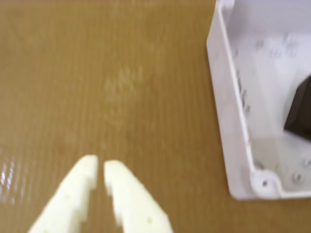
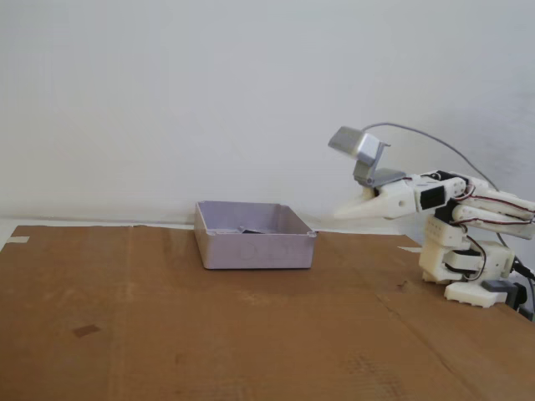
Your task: Grasp a block and put it in the box.
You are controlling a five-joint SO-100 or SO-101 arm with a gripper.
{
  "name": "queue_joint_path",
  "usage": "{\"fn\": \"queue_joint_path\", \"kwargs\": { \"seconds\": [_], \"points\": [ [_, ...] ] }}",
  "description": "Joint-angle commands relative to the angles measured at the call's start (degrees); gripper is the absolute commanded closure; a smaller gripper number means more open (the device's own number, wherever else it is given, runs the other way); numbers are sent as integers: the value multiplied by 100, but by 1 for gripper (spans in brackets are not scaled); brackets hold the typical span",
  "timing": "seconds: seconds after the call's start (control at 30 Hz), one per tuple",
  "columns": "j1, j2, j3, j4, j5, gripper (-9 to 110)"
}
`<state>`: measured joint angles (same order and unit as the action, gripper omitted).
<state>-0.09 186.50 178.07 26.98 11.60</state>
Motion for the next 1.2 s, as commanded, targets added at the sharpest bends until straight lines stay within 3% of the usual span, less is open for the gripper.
{"fn": "queue_joint_path", "kwargs": {
  "seconds": [0.0, 0.73, 1.17],
  "points": [
    [35, 255, 255, 545, -18, 102],
    [70, 255, 246, 3858, 9, 102],
    [88, 167, 255, 4131, -18, 102]
  ]
}}
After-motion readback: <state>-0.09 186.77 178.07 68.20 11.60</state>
